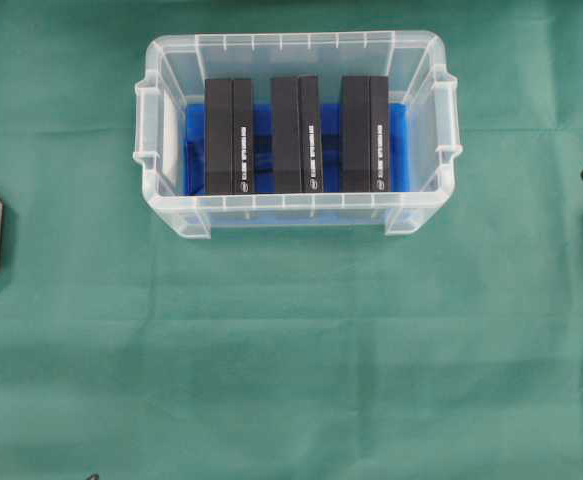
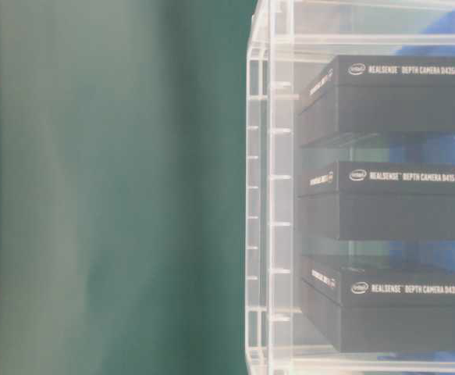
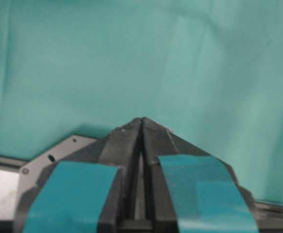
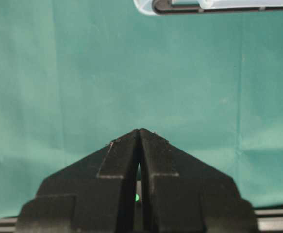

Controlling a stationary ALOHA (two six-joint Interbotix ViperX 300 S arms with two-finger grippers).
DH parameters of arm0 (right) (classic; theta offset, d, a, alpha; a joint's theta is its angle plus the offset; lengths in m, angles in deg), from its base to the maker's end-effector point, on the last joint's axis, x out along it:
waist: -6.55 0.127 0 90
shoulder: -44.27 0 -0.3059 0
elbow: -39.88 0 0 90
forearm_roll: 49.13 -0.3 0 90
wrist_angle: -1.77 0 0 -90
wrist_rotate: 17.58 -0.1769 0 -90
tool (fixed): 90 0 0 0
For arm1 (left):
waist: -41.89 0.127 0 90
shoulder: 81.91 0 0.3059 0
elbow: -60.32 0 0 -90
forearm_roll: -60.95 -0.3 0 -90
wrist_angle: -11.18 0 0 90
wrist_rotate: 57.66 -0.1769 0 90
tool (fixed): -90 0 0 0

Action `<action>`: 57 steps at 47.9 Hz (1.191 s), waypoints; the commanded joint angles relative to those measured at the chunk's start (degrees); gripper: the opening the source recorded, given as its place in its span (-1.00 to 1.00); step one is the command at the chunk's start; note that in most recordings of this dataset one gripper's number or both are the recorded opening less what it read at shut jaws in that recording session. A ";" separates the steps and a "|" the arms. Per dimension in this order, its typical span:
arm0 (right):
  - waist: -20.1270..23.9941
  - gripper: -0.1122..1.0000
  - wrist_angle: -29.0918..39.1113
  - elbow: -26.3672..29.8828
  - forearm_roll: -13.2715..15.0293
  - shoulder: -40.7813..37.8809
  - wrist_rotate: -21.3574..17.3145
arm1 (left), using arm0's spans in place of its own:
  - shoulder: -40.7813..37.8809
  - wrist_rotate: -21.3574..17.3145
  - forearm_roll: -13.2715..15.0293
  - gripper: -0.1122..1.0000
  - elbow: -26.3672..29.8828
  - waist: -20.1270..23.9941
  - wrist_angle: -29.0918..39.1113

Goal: Take the box out of the case with the left arm.

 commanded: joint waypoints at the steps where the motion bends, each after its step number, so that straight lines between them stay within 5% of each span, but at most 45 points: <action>1: -0.09 -0.77 0.09 1.58 0.09 0.09 -0.18 | -0.26 1.85 -0.18 -0.77 1.41 -0.18 -0.18; 8: -0.09 -0.77 0.18 1.49 0.53 0.00 -0.18 | -0.88 14.15 -0.53 -0.77 1.49 -0.18 0.09; 21: -0.09 -0.77 0.26 1.58 1.41 -0.44 -0.26 | -1.93 53.79 -0.79 -0.77 1.85 -0.09 3.96; 28: -0.09 -0.77 0.44 1.58 1.49 -0.62 -0.26 | -2.02 68.64 -1.32 -0.77 1.85 -0.09 6.94; 45: 0.00 -0.77 1.05 1.58 1.76 -0.79 -0.26 | -2.55 65.39 -1.76 -0.77 1.93 2.29 6.24; 57: -0.09 -0.77 1.76 1.58 1.76 -0.79 -0.26 | -4.83 50.54 -1.67 -0.77 2.90 12.83 5.54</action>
